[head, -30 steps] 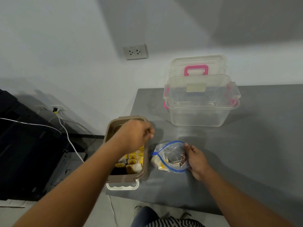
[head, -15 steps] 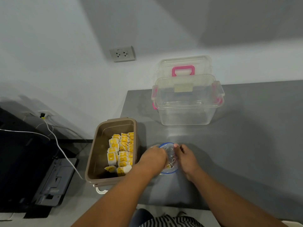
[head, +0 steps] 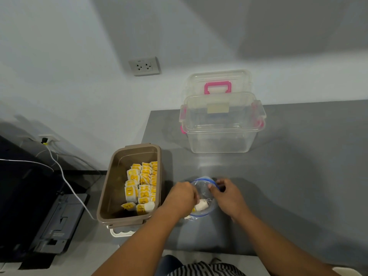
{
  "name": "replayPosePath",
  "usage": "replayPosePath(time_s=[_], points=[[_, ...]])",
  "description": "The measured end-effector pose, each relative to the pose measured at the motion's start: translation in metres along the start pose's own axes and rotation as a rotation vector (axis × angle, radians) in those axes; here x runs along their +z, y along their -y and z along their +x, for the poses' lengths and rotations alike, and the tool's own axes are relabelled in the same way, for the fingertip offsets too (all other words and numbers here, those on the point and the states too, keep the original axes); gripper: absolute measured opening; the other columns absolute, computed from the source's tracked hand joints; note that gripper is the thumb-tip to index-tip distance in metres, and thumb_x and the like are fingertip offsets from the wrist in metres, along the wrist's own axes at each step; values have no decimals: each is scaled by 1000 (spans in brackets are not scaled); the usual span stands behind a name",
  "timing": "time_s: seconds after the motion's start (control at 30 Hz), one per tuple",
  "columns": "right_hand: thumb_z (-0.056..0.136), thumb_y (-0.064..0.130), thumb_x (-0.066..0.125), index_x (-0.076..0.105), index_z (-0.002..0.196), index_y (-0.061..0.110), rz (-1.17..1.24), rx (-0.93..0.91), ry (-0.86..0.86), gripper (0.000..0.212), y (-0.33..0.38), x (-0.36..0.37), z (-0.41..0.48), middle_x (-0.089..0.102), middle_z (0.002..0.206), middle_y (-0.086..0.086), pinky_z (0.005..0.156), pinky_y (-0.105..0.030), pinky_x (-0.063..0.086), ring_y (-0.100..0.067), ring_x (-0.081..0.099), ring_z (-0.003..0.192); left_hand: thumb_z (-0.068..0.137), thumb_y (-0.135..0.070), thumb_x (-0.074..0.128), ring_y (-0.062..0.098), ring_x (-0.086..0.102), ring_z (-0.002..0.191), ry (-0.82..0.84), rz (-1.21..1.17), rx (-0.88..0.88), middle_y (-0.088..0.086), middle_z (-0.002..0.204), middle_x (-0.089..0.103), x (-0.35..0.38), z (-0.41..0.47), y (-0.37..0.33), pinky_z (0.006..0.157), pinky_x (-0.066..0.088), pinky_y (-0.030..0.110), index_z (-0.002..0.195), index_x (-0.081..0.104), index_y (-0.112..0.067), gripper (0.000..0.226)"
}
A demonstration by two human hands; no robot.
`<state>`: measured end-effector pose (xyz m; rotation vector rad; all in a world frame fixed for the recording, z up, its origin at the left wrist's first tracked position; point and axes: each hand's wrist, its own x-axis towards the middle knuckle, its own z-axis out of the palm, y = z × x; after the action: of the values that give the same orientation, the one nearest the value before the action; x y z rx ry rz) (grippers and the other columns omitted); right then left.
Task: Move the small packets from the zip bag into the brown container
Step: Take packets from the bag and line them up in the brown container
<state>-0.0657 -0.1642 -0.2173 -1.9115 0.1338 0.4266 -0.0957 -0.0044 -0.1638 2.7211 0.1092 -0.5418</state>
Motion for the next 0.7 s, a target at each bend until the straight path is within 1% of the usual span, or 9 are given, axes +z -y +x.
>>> replayPosePath(time_s=[0.07, 0.13, 0.2, 0.27, 0.37, 0.43, 0.57, 0.63, 0.7], points=[[89, 38, 75, 61, 98, 16, 102, 179, 68, 28, 1, -2, -4, 66, 87, -2, 65, -33, 56, -18, 64, 73, 89, -13, 60, 12, 70, 82, -41, -86, -23, -5, 91, 76, 0, -3, 1, 85, 57, 28, 85, 79, -21, 21], [90, 36, 74, 63, 91, 9, 204, 347, 212, 30, 3, -4, -8, 61, 74, -9, 54, -33, 54, -23, 59, 57, 89, -15, 62, 11, 69, 78, -97, -179, -34, -5, 85, 75, -1, -4, 1, 81, 57, 28, 83, 77, -20, 17], [96, 24, 69, 63, 98, 4, 323, 428, 271, 22, 4, -2, -10, 62, 73, -13, 55, -34, 57, -23, 60, 53, 89, -15, 63, 11, 69, 78, -149, -221, -29, -5, 84, 75, -3, -5, -1, 81, 56, 28, 85, 76, -19, 14], [99, 8, 59, 62, 103, 3, 424, 456, 250, 7, 3, 2, -8, 68, 72, -13, 63, -40, 60, -22, 63, 56, 88, -14, 63, 15, 69, 83, -205, -257, -25, -2, 89, 74, -4, -6, -1, 82, 55, 29, 92, 72, -20, 11], [97, -8, 48, 64, 102, 4, 488, 472, 222, 21, 3, 8, -2, 74, 71, -10, 70, -43, 60, -23, 68, 60, 88, -13, 61, 19, 66, 83, -253, -268, -24, 2, 93, 71, -6, -8, -1, 75, 52, 25, 104, 63, -25, 19], [94, -11, 44, 65, 100, 4, 510, 476, 196, 27, 5, 11, -1, 75, 74, -11, 72, -44, 60, -25, 71, 63, 91, -12, 56, 18, 67, 86, -240, -291, -25, 2, 96, 72, -7, -8, -2, 77, 52, 24, 100, 69, -24, 20], [91, -12, 41, 66, 94, -1, 545, 508, 83, 27, 8, 15, 1, 71, 66, -14, 54, -34, 58, -25, 65, 60, 91, -8, 59, 15, 69, 95, -185, -329, -55, 2, 107, 74, -8, -10, -1, 90, 54, 25, 109, 76, -18, 26], [89, -8, 44, 66, 94, -3, 626, 515, 34, 23, 10, 18, 2, 69, 74, -18, 64, -39, 57, -31, 64, 67, 89, -6, 66, 17, 69, 96, -166, -333, -63, 4, 108, 73, -7, -10, 0, 92, 54, 27, 115, 74, -18, 31], [81, 4, 51, 66, 86, 1, 726, 511, 42, 16, 12, 20, 0, 66, 76, -18, 71, -41, 53, -32, 63, 69, 88, -6, 68, 18, 70, 93, -167, -313, -70, 5, 106, 74, -6, -9, 1, 92, 55, 29, 115, 75, -19, 31]])
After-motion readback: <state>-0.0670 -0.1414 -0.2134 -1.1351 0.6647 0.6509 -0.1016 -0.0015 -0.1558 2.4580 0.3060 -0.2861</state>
